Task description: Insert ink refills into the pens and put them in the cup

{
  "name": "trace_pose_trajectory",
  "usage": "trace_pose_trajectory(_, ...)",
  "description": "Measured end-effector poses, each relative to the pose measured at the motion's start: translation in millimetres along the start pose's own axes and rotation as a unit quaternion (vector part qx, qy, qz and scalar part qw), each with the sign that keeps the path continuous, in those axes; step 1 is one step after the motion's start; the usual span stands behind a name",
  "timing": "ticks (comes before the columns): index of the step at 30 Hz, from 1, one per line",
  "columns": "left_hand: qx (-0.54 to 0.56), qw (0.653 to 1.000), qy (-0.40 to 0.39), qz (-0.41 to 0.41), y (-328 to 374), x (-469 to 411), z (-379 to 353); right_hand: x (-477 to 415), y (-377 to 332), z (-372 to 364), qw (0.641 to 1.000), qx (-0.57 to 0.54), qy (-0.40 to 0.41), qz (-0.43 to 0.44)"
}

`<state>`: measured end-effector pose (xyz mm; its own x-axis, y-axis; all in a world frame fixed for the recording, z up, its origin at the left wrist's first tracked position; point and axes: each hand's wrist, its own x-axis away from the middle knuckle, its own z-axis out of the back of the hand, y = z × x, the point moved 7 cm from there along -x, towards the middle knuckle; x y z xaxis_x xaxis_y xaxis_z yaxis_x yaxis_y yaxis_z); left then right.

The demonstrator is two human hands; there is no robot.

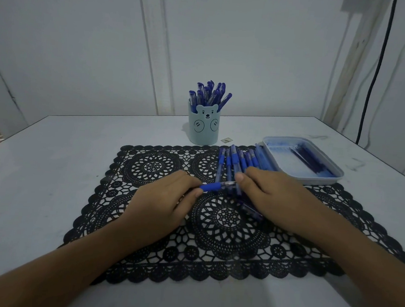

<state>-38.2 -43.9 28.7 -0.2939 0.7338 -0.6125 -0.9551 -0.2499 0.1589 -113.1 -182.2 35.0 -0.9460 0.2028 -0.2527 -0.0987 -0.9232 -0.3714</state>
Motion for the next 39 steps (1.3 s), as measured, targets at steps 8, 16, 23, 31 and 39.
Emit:
trace_pose_trajectory(8, 0.013, 0.999, -0.005, 0.037, -7, 1, -2, 4, 11, -14, 0.983, 0.149, -0.108, 0.017)
trace_pose_trajectory(16, 0.022, 0.999, -0.017, 0.043, -8, 0, -4, -1, 10, 7, 0.998, -0.049, -0.019, -0.023)
trace_pose_trajectory(23, 0.027, 0.999, -0.016, 0.028, -6, 1, -3, -3, 10, 9, 0.980, -0.196, -0.017, -0.022)
trace_pose_trajectory(31, 0.030, 0.999, -0.012, 0.018, -4, 1, -3, -4, 7, 8, 0.951, -0.308, 0.016, -0.024)
trace_pose_trajectory(39, 0.033, 0.999, 0.000, 0.016, -4, 1, -2, -4, 7, 7, 0.941, -0.335, 0.029, -0.035)
